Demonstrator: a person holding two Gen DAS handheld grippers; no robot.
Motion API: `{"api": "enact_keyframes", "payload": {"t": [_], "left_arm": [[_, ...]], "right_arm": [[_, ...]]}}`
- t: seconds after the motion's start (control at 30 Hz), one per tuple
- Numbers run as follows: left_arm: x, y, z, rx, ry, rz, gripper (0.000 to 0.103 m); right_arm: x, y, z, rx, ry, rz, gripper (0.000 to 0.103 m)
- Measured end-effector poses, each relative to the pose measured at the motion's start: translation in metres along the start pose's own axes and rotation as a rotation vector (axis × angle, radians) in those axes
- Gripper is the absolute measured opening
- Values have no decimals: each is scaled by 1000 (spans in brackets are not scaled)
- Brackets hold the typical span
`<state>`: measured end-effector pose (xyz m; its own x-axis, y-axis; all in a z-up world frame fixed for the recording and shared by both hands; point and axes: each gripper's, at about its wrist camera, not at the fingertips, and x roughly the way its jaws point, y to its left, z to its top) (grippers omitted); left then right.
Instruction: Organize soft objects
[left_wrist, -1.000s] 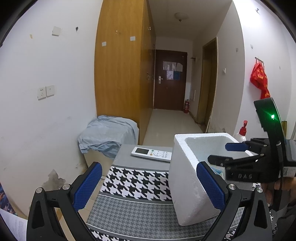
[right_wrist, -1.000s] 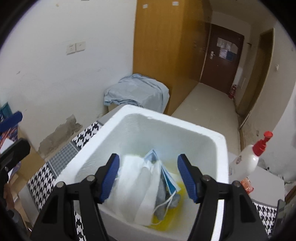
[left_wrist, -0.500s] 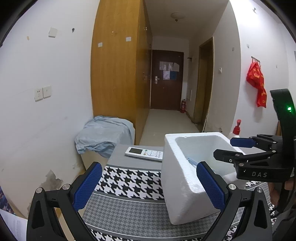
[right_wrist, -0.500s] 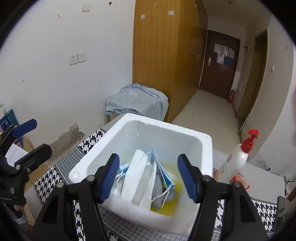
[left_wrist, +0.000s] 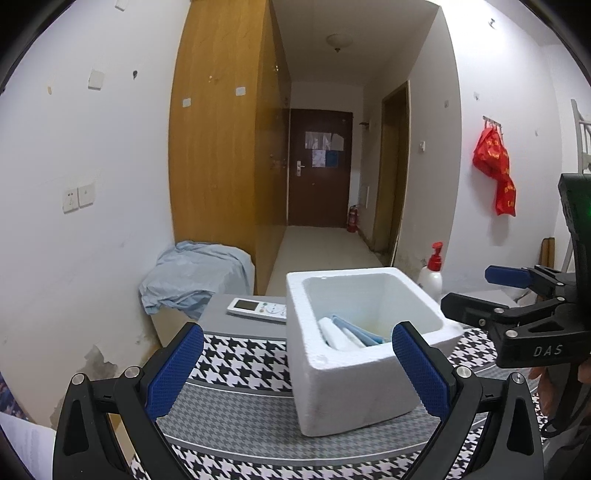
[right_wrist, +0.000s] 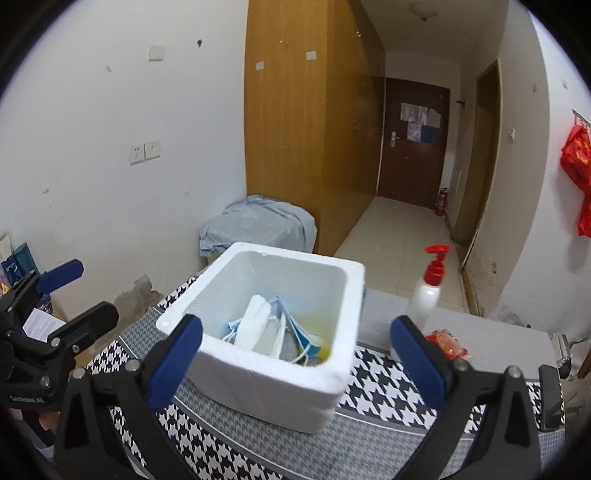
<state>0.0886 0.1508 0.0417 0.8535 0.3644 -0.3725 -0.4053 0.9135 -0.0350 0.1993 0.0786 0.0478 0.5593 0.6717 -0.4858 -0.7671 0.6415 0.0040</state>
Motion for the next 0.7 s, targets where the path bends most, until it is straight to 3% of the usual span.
{"api": "enact_keyframes", "payload": {"t": [0.7], "left_arm": [[-47, -44, -2, 26, -66, -27, 102]], "right_arm": [[-82, -19, -33, 14, -95, -57, 103]]}}
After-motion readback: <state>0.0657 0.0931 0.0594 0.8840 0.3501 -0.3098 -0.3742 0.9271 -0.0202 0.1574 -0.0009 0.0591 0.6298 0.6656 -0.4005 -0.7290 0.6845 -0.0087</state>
